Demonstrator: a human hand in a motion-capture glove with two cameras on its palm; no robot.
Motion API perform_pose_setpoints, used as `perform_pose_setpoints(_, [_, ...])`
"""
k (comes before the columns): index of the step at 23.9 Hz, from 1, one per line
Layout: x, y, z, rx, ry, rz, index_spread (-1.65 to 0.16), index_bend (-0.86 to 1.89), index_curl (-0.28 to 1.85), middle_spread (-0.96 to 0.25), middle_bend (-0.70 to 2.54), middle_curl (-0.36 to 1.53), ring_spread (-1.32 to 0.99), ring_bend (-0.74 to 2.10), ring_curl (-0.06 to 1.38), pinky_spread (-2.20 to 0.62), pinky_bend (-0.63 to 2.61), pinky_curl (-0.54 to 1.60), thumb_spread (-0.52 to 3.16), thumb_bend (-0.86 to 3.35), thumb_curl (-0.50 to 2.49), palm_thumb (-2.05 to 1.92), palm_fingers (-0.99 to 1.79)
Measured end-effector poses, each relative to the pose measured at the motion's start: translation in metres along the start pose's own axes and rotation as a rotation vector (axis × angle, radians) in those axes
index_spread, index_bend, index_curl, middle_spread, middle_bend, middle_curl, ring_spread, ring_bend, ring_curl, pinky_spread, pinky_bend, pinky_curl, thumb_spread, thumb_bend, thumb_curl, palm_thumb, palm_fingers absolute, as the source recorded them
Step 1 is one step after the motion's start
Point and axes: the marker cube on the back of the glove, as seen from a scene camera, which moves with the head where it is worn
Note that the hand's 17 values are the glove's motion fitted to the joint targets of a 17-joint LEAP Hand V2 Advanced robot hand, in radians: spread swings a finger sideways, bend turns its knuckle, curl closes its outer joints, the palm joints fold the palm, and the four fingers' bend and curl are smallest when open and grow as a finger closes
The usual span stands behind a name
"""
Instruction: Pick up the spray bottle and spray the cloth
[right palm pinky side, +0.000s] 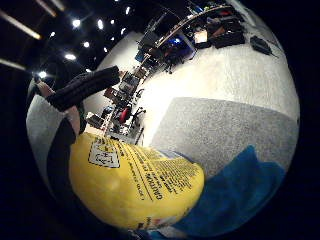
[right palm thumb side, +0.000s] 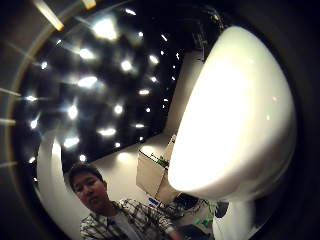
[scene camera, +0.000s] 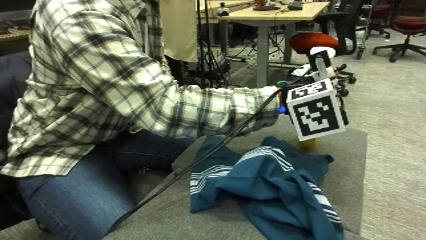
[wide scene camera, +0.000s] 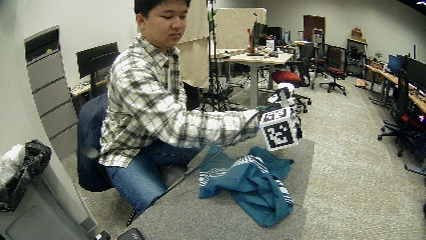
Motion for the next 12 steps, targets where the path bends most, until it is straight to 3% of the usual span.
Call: perform_pose_setpoints(12, [0.028,-0.006,0.021,-0.066,0.017,-0.014,-0.29,0.17,0.57,-0.15,0.47,0.52,-0.2,0.54,0.48,-0.12,0.43,0.37,0.09,-0.03,0.79,1.08,1.21])
